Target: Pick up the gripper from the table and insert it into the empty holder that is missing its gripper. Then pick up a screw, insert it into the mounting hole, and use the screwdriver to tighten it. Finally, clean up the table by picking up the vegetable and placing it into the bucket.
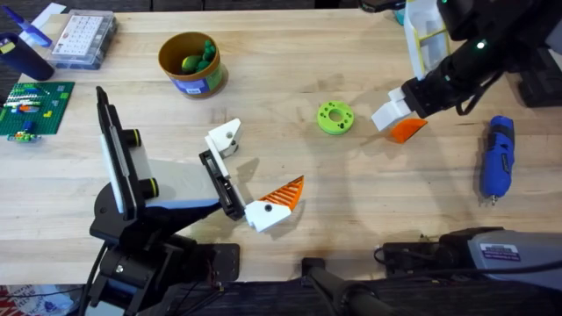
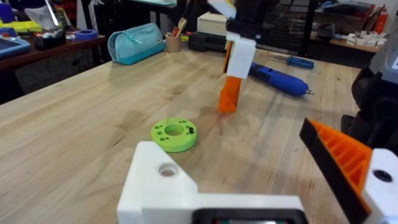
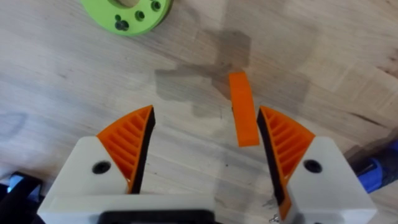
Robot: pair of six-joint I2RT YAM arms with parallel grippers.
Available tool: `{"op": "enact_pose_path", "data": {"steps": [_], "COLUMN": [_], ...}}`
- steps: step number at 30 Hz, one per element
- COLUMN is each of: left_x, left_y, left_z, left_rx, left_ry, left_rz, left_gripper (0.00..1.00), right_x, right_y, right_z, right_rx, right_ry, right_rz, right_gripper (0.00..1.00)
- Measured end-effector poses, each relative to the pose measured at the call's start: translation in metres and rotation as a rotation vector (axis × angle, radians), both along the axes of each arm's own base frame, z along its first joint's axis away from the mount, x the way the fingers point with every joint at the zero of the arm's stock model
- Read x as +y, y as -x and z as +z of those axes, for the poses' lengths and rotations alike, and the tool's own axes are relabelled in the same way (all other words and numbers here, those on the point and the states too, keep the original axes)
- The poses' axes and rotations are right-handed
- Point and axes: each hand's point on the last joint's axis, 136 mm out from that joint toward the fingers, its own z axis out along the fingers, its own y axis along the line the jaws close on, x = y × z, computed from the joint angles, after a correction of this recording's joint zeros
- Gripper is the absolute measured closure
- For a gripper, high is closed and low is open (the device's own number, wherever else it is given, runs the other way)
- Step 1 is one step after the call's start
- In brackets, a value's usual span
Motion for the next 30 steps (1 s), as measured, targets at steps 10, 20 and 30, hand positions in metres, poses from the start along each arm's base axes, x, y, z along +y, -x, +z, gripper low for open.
{"op": "enact_pose_path", "data": {"steps": [10, 20, 30], "left_x": [0.000, 0.000, 0.000], "left_y": [0.000, 0.000, 0.000], "left_z": [-0.001, -0.001, -0.002], "left_rx": [0.009, 0.009, 0.011], "left_ry": [-0.003, -0.003, -0.004], "left_rz": [0.004, 0.004, 0.004], "left_gripper": [0.010, 0.010, 0.010], "right_x": [-0.018, -0.062, -0.077], "right_y": [-0.019, 0.019, 0.029], "right_z": [0.020, 0.064, 0.043], "right_rx": [-0.077, -0.150, -0.180], "right_ry": [0.056, 0.111, 0.099], "right_rz": [-0.063, -0.193, -0.261], "right_gripper": [0.041, 0.041, 0.041]}}
